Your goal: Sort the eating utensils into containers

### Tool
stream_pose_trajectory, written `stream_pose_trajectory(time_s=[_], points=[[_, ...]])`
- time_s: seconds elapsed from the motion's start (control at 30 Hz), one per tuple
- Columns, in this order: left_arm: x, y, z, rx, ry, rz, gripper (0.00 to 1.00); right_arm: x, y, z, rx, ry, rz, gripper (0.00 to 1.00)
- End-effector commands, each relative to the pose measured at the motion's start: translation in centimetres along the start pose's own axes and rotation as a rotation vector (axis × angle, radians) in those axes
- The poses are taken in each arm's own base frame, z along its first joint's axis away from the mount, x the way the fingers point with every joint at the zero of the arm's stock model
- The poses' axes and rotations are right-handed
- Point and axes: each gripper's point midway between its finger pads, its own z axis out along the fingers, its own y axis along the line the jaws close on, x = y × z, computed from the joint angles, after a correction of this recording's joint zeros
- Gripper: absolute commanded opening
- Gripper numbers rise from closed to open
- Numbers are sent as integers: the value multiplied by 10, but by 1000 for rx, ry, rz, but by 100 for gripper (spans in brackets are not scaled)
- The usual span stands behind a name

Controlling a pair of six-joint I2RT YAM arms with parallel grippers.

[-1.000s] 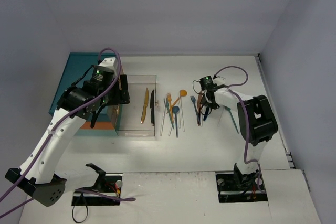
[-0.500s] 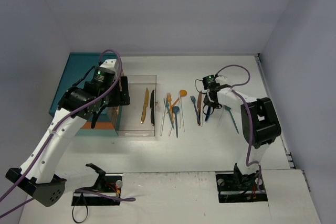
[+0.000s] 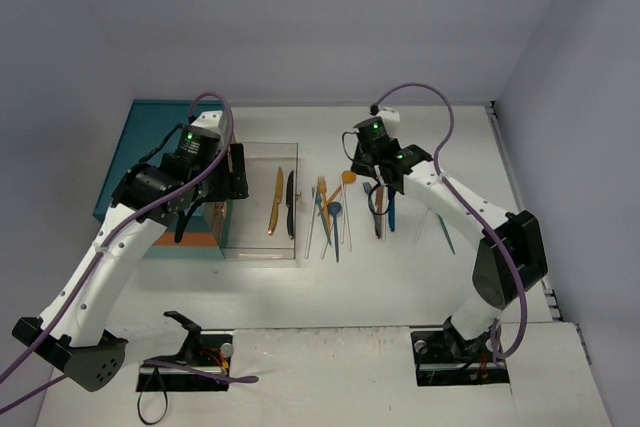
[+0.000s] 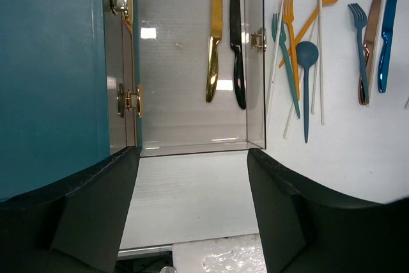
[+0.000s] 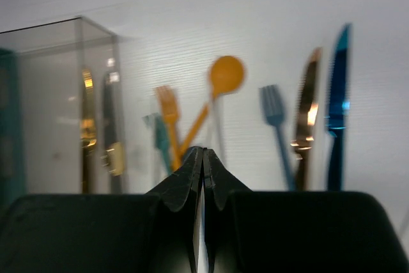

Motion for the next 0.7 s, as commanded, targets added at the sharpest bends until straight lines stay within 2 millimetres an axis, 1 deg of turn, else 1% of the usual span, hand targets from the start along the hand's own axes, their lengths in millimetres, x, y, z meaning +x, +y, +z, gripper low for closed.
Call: stream_pose_trajectory(time_s=[0.0, 0.07, 0.1, 0.17, 0.23, 0.27, 0.37, 0.43, 0.6, 0.67], points=[[-31, -6, -19, 33, -108, -34, 65, -16, 37, -15, -78, -33, 87, 2], [-31, -7, -21, 40, -113, -40, 65, -9, 6, -7, 11, -29, 66, 16], [-30, -7, -22, 43, -112, -44, 65, 2, -9, -3, 44, 3, 56, 21], [-28, -8, -23, 54, -109, -46, 65, 13, -52, 8, 126, 45, 45, 32], [-25, -7, -23, 55, -103, -42, 65, 21, -86, 12, 193, 75, 27, 36], [-24, -7, -22, 55, -100, -42, 65, 25, -98, 13, 217, 91, 13, 37], [-20, -6, -21, 55, -93, -44, 65, 35, -116, 17, 254, 139, -23, 38], [-17, -7, -18, 58, -78, -41, 65, 48, -123, 26, 254, 199, -40, 38], [-16, -8, -18, 62, -74, -41, 65, 69, -123, 44, 230, 295, -52, 38], [-15, -7, -17, 62, -71, -37, 65, 72, -122, 50, 225, 312, -57, 38]])
